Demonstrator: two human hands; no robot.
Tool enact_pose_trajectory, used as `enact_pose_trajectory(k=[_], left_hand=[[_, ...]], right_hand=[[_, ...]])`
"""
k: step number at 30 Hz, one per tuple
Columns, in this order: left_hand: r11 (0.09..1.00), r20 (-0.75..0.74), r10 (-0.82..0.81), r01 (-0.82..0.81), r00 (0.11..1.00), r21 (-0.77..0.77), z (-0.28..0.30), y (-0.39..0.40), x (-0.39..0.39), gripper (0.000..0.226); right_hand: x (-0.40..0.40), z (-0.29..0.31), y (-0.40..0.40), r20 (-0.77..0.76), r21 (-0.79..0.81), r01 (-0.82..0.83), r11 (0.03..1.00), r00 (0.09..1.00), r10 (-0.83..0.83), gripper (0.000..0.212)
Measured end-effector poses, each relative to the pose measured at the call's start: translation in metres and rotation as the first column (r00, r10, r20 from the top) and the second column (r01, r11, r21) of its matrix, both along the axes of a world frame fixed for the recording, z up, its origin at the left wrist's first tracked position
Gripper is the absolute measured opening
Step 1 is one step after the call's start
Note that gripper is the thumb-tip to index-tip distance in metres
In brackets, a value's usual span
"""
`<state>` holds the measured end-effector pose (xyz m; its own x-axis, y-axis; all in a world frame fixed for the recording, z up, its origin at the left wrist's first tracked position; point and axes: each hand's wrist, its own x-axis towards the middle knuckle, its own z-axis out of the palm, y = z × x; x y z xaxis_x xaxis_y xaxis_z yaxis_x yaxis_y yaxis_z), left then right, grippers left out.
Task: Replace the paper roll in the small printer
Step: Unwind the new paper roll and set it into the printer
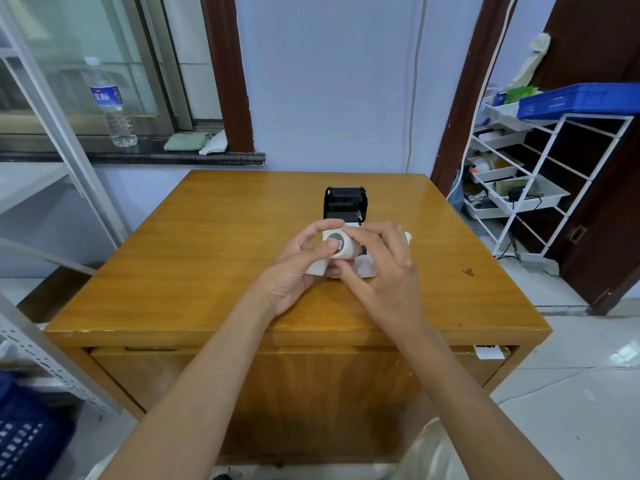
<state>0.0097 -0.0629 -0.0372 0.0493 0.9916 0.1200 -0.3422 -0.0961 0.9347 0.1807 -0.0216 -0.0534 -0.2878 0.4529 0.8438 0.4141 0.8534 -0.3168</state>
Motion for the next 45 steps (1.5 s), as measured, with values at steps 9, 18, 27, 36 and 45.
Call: enact_pose_trajectory(k=[9, 18, 27, 36, 45], left_hand=[[0.999, -0.12, -0.01, 0.005, 0.993, -0.041, -0.0025, 0.0002, -0.0019, 0.063], [0.998, -0.06, -0.035, 0.032, 0.998, -0.051, -0.0015, 0.0018, -0.0012, 0.044], [0.988, -0.036, -0.147, 0.145, 0.989, -0.057, 0.0022, -0.0012, -0.0001, 0.068], [0.984, 0.003, -0.172, 0.172, 0.985, -0.048, 0.0021, 0.0033, -0.0008, 0.07], [0.995, -0.018, -0.09, 0.089, 0.996, -0.052, -0.001, 0.0043, -0.0003, 0.063]], right_hand=[[-0.0005, -0.0003, -0.0069, 0.074, 0.036, -0.046, 0.998, 0.996, 0.043, 0.033], [-0.0005, 0.0008, -0.004, 0.042, -0.03, 0.005, 1.0, 0.999, -0.004, 0.036], [0.002, 0.0, -0.008, 0.03, 0.029, -0.05, 0.998, 0.998, 0.049, 0.034], [-0.0015, -0.0001, -0.0063, 0.078, 0.035, 0.02, 0.999, 0.997, -0.023, 0.043], [-0.0048, -0.0072, -0.0014, 0.186, 0.093, 0.007, 0.996, 0.982, -0.024, 0.065]])
